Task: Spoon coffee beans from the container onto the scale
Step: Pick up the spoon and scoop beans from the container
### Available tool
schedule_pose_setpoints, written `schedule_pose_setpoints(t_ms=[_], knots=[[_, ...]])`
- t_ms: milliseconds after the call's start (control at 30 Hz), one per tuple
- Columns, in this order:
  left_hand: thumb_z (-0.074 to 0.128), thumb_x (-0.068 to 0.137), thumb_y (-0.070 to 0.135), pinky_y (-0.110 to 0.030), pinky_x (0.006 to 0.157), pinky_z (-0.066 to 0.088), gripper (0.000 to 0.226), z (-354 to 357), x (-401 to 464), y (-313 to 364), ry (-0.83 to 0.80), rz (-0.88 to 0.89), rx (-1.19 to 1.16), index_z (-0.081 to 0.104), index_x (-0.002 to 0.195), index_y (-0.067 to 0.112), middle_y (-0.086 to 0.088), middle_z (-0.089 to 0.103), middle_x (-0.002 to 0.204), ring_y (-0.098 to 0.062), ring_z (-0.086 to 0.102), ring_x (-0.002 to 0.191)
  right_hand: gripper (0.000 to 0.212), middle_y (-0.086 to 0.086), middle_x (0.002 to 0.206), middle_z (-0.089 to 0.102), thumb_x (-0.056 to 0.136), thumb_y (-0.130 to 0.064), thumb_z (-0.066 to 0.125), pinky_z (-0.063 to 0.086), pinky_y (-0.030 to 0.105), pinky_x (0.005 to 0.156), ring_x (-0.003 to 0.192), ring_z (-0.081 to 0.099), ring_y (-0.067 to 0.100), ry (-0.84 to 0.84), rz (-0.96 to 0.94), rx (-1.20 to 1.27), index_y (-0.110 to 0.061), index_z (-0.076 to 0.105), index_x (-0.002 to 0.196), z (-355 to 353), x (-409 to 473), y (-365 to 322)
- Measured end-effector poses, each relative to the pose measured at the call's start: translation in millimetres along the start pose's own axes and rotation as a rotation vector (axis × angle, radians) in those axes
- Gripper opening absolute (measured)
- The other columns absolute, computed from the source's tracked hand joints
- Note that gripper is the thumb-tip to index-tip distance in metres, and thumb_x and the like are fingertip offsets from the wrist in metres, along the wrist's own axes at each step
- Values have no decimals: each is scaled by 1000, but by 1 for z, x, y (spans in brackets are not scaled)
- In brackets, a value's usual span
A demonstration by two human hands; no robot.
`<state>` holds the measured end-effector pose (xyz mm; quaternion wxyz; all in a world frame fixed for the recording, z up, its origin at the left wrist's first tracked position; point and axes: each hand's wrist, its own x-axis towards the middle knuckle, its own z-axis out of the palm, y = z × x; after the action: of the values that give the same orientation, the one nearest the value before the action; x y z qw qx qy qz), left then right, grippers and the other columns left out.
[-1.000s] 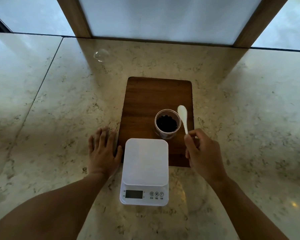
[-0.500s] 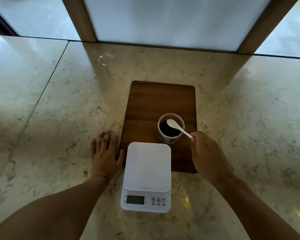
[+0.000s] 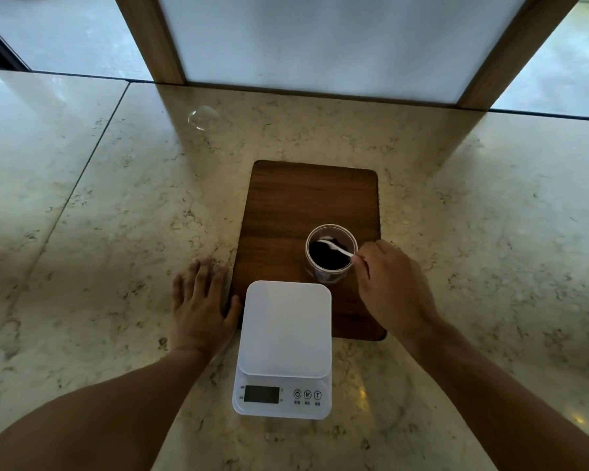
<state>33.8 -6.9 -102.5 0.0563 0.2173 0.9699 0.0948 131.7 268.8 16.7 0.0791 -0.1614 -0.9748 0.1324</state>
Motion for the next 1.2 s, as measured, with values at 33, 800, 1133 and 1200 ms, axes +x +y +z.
schedule_pose_setpoints(t_ms=[33, 800, 1133, 1200], knots=[[23, 90, 55, -53, 122, 4, 73, 0, 0, 0, -2, 0, 3, 30, 152, 16, -15, 19, 163, -31, 4, 152, 13, 1, 73, 58, 95, -18, 57, 28, 20, 45, 53, 47, 14, -7, -10, 13, -10, 64, 86, 0, -1, 1], [29, 90, 53, -55, 122, 6, 71, 5, 1, -3, 15, 9, 13, 28, 152, 17, -15, 20, 163, -31, 5, 152, 16, 5, 73, 64, 92, -18, 57, 38, 27, 51, 57, 53, 16, -53, 99, 16, -10, 67, 82, 0, 11, 3], [28, 90, 54, -56, 121, 7, 72, 6, 0, -3, 15, 15, 17, 29, 152, 16, -16, 21, 162, -31, 5, 152, 25, -5, 52, 50, 93, -19, 55, 25, 20, 42, 45, 45, 5, -92, 241, 137, -9, 69, 75, 5, 18, 7], [28, 90, 53, -56, 121, 8, 72, 6, 0, -4, 18, 18, 19, 29, 152, 17, -16, 21, 162, -31, 5, 152, 26, -8, 49, 47, 93, -19, 57, 23, 18, 41, 43, 44, 4, -90, 260, 165, -9, 69, 72, 5, 17, 9]])
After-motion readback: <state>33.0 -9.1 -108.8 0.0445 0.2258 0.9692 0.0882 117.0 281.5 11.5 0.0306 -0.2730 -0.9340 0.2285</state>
